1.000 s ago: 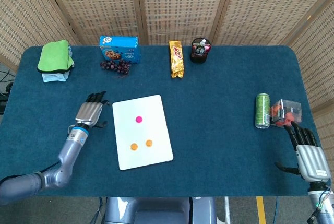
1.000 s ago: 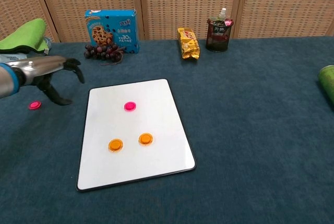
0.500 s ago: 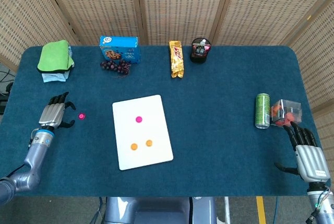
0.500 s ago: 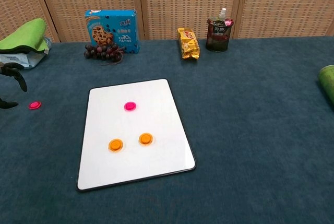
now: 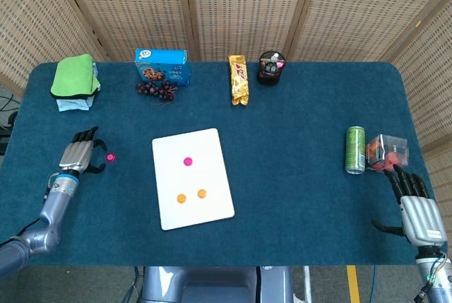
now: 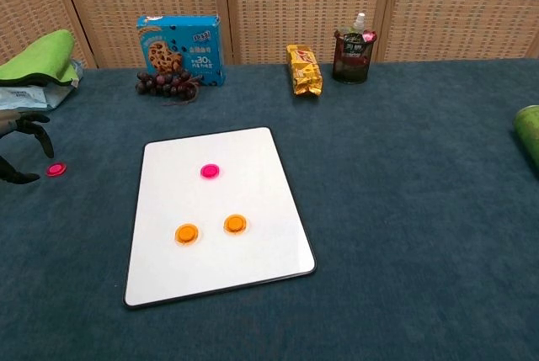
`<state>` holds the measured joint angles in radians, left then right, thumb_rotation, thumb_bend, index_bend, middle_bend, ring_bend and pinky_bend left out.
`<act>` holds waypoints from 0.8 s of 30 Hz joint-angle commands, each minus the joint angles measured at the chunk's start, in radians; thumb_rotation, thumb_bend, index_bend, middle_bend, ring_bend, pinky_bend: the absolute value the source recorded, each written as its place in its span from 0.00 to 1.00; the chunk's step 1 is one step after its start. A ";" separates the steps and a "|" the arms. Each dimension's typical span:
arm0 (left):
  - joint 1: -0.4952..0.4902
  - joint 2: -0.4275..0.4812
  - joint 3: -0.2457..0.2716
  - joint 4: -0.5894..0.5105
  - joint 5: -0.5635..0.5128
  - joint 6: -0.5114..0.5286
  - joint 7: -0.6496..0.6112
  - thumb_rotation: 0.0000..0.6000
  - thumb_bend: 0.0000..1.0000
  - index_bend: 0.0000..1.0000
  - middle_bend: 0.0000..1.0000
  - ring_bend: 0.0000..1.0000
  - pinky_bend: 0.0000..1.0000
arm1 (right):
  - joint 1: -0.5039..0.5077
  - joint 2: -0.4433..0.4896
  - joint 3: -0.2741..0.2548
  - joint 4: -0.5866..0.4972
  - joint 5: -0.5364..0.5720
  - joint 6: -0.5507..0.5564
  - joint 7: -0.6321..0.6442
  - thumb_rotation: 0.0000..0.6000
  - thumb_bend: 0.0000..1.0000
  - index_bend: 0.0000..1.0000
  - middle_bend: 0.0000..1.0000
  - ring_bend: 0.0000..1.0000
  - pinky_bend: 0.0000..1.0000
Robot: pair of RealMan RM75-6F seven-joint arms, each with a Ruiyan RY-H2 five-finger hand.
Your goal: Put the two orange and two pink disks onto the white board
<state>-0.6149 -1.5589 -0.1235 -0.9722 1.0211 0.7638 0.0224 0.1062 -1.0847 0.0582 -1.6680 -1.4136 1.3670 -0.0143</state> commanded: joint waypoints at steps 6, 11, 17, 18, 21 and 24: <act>-0.008 -0.024 -0.015 0.023 -0.004 -0.022 0.014 1.00 0.32 0.39 0.00 0.00 0.00 | 0.000 0.001 0.000 -0.001 0.001 -0.001 0.001 1.00 0.03 0.00 0.00 0.00 0.00; -0.008 -0.033 -0.023 0.026 0.001 -0.029 0.007 1.00 0.33 0.40 0.00 0.00 0.00 | 0.001 0.002 0.000 -0.001 0.002 -0.004 0.003 1.00 0.03 0.00 0.00 0.00 0.00; -0.006 -0.041 -0.028 0.035 0.000 -0.029 0.022 1.00 0.33 0.57 0.00 0.00 0.00 | 0.001 0.003 0.000 -0.001 0.002 -0.005 0.004 1.00 0.03 0.00 0.00 0.00 0.00; -0.006 -0.039 -0.029 0.034 0.000 -0.029 0.025 1.00 0.33 0.58 0.00 0.00 0.00 | 0.001 0.003 0.000 -0.002 0.002 -0.005 0.004 1.00 0.03 0.00 0.00 0.00 0.00; -0.003 -0.034 -0.033 0.026 0.000 -0.026 0.027 1.00 0.33 0.59 0.00 0.00 0.00 | 0.001 0.003 -0.001 -0.001 0.001 -0.005 0.005 1.00 0.03 0.00 0.00 0.00 0.00; -0.002 -0.022 -0.039 0.004 0.006 -0.018 0.025 1.00 0.33 0.59 0.00 0.00 0.00 | 0.001 0.003 -0.001 -0.002 0.001 -0.005 0.005 1.00 0.03 0.00 0.00 0.00 0.00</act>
<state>-0.6177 -1.5864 -0.1595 -0.9599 1.0243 0.7420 0.0483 0.1074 -1.0816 0.0576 -1.6699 -1.4121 1.3620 -0.0089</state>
